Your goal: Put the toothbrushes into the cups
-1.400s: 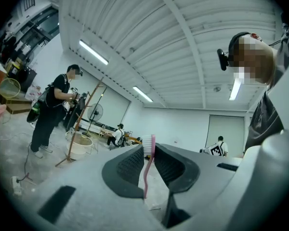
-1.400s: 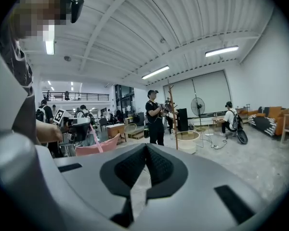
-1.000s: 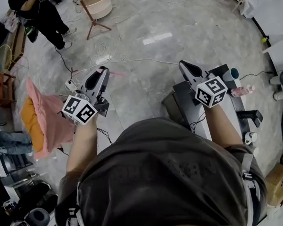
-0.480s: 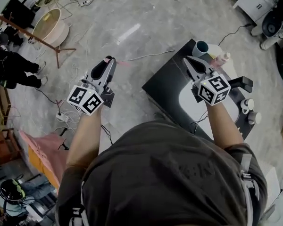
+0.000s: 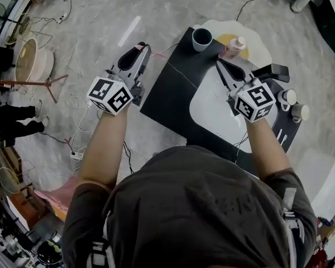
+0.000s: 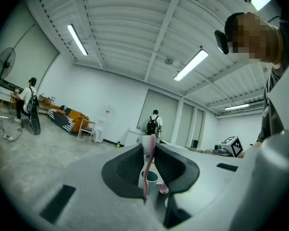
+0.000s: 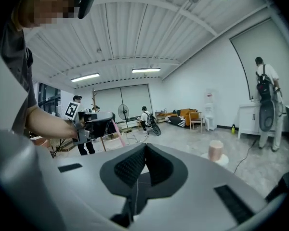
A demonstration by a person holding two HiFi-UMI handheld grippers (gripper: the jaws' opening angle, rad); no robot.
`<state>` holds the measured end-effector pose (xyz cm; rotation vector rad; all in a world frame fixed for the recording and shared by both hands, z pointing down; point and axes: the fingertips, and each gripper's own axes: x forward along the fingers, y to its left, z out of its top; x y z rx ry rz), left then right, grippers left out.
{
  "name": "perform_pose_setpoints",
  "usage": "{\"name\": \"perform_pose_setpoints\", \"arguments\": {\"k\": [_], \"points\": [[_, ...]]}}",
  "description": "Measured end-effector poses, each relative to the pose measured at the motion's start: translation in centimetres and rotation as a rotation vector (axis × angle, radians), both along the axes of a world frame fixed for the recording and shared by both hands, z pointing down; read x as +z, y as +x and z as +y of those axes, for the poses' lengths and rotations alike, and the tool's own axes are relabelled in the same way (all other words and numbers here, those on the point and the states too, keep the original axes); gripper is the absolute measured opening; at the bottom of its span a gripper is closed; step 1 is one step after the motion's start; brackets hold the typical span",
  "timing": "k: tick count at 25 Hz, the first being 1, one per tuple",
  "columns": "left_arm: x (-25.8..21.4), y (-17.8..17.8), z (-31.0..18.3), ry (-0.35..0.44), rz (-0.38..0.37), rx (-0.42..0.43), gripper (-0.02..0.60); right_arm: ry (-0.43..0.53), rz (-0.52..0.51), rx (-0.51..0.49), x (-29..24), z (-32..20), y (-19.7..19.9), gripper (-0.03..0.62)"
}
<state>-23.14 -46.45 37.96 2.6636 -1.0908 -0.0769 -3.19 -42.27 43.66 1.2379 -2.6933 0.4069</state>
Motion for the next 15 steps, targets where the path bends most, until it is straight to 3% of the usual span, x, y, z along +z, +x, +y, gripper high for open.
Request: {"name": "perform_pose_setpoints", "arguments": {"k": [9, 15], "points": [[3.4, 9.6, -8.1, 0.002, 0.015, 0.076, 0.06, -0.051, -0.007, 0.081, 4.0, 0.2, 6.9, -0.007], [7.4, 14.0, -10.4, -0.011, -0.06, 0.113, 0.06, -0.076, -0.016, 0.122, 6.2, -0.1, 10.2, -0.007]]}}
